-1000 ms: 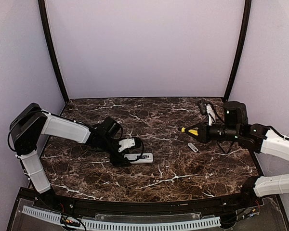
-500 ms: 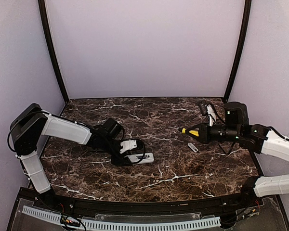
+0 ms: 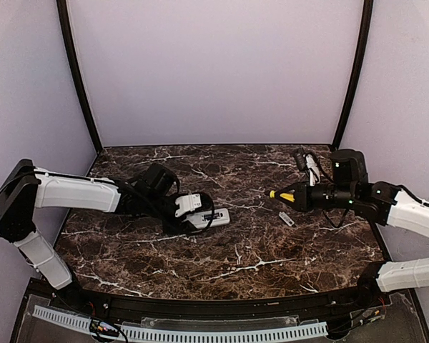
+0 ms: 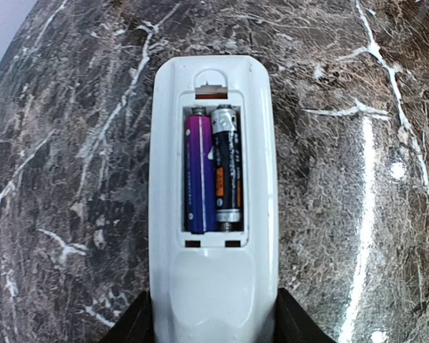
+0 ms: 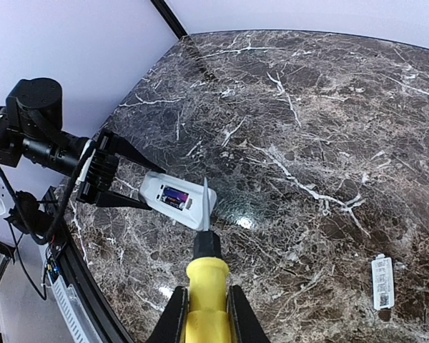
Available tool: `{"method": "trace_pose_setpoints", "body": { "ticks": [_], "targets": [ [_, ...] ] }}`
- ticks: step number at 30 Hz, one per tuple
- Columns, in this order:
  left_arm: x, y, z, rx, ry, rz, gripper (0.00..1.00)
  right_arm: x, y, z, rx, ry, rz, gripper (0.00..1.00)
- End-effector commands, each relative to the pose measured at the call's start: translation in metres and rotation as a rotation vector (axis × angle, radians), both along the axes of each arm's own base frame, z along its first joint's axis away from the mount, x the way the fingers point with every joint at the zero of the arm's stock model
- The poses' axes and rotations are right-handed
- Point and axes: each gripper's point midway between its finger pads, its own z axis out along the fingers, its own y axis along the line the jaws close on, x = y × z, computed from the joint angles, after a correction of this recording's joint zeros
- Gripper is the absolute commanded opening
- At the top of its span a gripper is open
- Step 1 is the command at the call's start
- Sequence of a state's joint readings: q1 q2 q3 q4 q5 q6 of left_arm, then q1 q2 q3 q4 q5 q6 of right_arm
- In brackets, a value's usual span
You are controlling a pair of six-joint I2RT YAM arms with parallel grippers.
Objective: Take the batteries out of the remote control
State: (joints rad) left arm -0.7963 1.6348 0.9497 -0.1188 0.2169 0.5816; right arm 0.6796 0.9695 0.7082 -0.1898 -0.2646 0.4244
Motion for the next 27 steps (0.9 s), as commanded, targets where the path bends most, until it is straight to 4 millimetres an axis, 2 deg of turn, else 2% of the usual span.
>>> {"method": "trace_pose_setpoints", "body": {
  "ticks": [1,5,9,19,24,27],
  "targets": [
    [0.011,0.002,0.042,-0.036,-0.118,0.035,0.0,0.008,0.006,0.021,0.028,-0.018,0.001,0.0],
    [0.017,0.005,0.063,-0.043,-0.192,0.074,0.0,0.01,0.015,0.028,0.039,-0.01,0.037,0.0],
    [0.02,0.008,0.076,-0.041,-0.24,0.102,0.0,0.006,0.03,0.034,0.057,0.015,0.119,0.0],
    [0.016,0.008,0.085,-0.029,-0.27,0.119,0.0,-0.007,0.068,0.027,0.08,0.111,0.287,0.0],
    [0.013,0.006,0.083,-0.008,-0.287,0.117,0.0,-0.012,0.087,0.023,0.058,0.129,0.333,0.0],
    [0.011,0.005,0.079,0.019,-0.299,0.115,0.0,-0.01,0.092,0.017,0.028,0.143,0.318,0.0]
  ]
}}
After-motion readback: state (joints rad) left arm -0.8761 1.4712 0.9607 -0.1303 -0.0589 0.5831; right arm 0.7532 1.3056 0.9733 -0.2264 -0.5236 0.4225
